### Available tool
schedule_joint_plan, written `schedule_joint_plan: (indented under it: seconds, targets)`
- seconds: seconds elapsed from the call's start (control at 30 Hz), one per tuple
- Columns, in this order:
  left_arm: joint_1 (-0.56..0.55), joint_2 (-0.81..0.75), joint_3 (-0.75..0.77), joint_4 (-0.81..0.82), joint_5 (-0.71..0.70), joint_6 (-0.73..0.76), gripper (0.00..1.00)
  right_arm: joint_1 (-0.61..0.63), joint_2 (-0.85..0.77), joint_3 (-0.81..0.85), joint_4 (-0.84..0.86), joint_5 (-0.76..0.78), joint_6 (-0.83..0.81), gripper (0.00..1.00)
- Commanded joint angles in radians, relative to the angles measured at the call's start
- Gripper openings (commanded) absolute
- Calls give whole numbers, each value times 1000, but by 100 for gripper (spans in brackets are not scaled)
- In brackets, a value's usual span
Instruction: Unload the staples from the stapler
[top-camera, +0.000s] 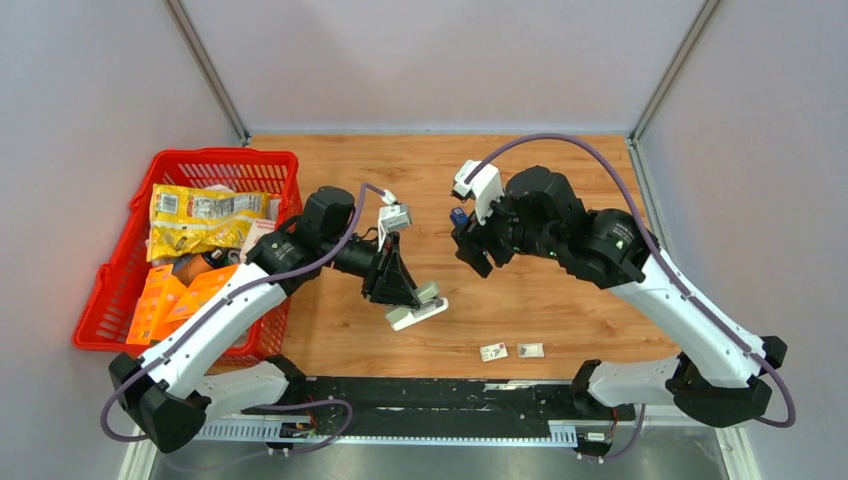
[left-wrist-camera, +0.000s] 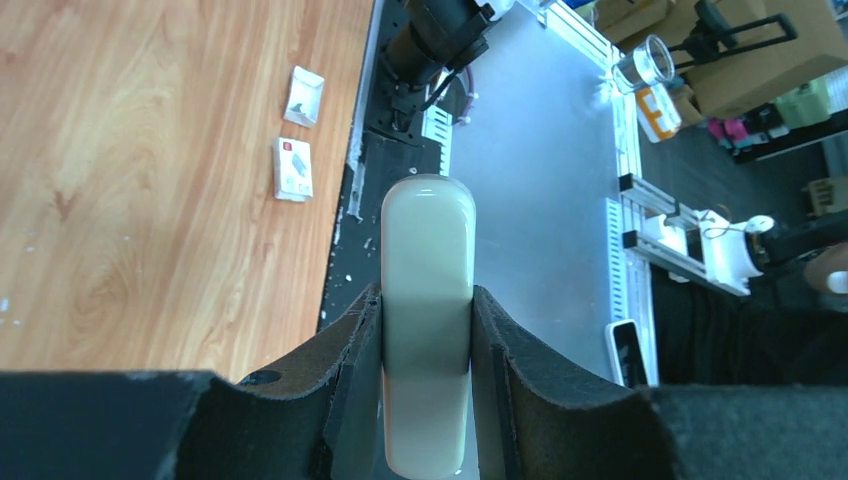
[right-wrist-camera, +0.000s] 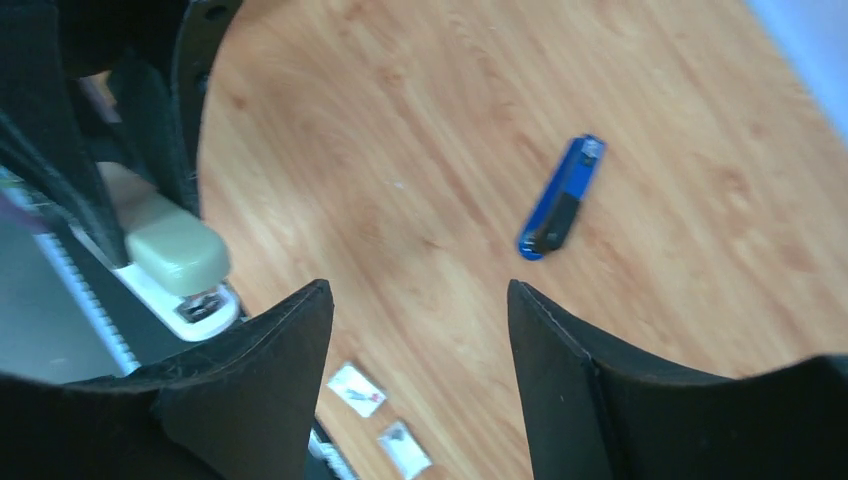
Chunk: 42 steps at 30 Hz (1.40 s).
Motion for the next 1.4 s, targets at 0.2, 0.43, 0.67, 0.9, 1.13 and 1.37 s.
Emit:
schedule_joint_plan:
  seconds: [0.2, 0.43, 0.67, 0.9, 1.13, 1.37]
  targets:
    - [-3, -114, -2, 149, 26, 109, 0, -129, -113, -182, 177, -635, 177, 64]
    - [-3, -113, -42, 257, 100, 68, 0, -130, -181, -280, 263, -753, 159, 61]
    - [-3, -105, -65, 305, 109, 40, 0, -130, -135, -282, 304, -819, 157, 54]
    - [-1, -110, -64, 313, 115, 33, 0, -130, -112, -294, 327, -819, 159, 50]
    - [-1, -114, -55, 327, 111, 22, 0, -126, -98, -305, 334, -836, 159, 44]
    - [-1, -111, -58, 389, 101, -16, 0, -112, -101, -328, 338, -838, 159, 22]
